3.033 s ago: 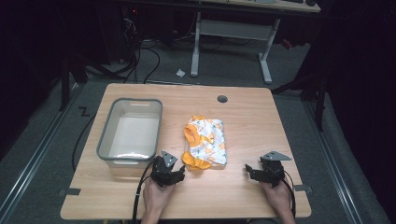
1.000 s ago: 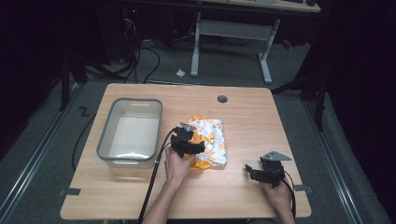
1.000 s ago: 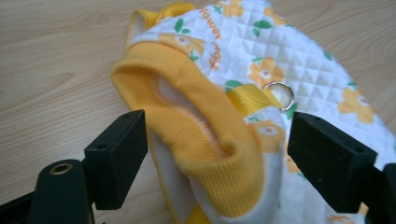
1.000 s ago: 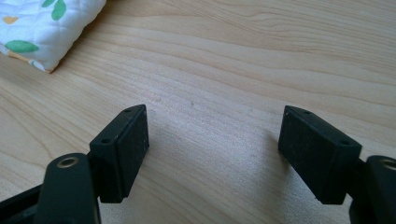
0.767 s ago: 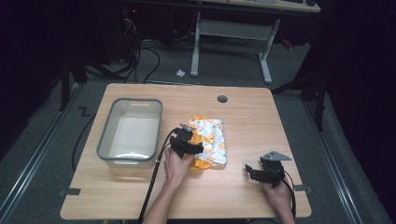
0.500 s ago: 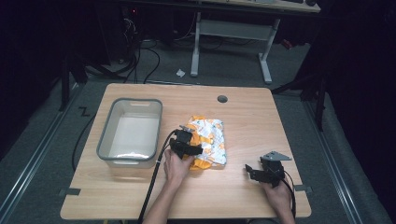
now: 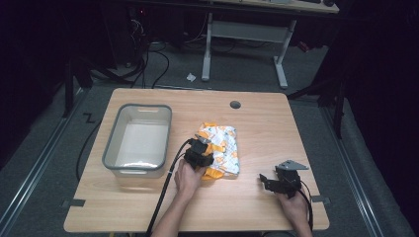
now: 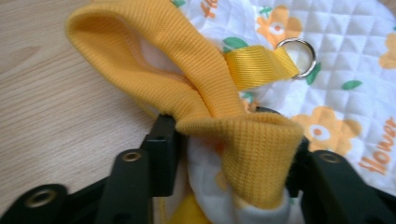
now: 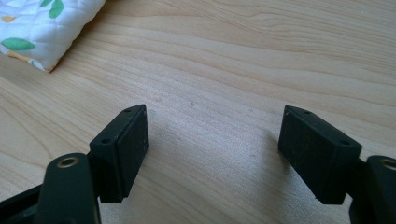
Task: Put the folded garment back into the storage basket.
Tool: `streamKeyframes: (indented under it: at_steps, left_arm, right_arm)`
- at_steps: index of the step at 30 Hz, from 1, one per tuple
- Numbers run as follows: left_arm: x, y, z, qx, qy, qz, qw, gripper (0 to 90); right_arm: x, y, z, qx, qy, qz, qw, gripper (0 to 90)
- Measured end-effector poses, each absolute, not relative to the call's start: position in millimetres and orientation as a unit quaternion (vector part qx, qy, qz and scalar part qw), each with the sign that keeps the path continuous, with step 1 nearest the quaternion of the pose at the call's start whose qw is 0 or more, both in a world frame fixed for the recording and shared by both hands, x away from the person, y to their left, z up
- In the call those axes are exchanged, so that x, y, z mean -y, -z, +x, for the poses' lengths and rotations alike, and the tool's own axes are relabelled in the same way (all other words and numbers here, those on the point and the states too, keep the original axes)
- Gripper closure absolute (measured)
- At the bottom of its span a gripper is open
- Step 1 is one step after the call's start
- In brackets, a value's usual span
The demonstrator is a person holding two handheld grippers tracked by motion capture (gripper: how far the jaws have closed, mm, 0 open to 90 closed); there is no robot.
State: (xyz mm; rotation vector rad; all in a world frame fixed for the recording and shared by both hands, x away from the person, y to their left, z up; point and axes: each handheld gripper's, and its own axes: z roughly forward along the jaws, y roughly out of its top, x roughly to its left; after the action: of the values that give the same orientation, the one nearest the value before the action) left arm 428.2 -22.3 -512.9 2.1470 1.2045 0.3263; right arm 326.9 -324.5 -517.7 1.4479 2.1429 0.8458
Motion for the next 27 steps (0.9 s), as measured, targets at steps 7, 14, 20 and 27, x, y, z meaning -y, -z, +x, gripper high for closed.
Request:
streamKeyframes:
  at_steps: [7,14,20,27]
  left_arm:
    - [22.1,512.2,429.9,-0.453,-0.102,0.821,0.331,73.4]
    - [21.3,511.7,430.1,-0.451,-0.101,0.82,0.337,76.8]
    - [19.6,508.5,429.1,-0.448,-0.101,0.818,0.346,78.3]
    - [13.5,496.1,425.8,-0.447,-0.092,0.807,0.375,79.2]
  right_arm:
    - [324.5,517.7,326.9,-0.77,-0.304,0.52,0.209,24.9]
    - [324.5,517.7,326.8,-0.77,-0.304,0.521,0.209,24.9]
    - [324.5,517.7,326.8,-0.77,-0.304,0.52,0.209,24.8]
    - [324.4,517.7,326.7,-0.77,-0.304,0.521,0.208,24.9]
